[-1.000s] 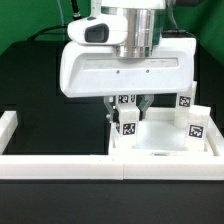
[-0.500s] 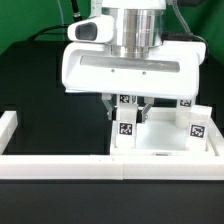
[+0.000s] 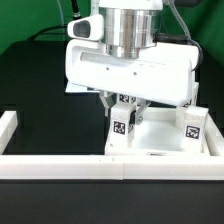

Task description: Assemble square table

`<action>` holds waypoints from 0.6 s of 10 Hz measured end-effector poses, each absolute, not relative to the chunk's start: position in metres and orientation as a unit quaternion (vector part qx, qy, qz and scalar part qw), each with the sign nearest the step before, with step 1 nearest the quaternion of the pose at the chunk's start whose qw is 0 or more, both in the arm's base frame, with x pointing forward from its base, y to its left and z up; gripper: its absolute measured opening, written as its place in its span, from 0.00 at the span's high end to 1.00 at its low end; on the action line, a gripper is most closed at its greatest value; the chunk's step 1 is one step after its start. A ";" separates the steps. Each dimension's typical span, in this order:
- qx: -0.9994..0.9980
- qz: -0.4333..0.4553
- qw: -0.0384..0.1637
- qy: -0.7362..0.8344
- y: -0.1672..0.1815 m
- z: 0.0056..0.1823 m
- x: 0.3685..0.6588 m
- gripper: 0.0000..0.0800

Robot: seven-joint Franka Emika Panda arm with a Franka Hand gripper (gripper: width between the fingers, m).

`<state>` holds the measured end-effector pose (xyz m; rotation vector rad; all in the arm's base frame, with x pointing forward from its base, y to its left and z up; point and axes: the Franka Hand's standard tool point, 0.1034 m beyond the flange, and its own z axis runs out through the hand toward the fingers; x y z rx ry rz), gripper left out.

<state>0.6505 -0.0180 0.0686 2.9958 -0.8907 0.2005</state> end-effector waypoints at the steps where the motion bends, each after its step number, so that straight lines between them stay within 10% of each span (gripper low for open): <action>1: 0.948 0.064 0.003 -0.313 -0.019 0.069 0.650 0.63; 6: 0.936 0.061 0.004 -0.347 -0.021 0.069 0.649 0.60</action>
Offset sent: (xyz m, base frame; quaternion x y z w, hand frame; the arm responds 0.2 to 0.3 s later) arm 0.0009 -0.0009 -0.0024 0.0062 0.0025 0.2517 0.9678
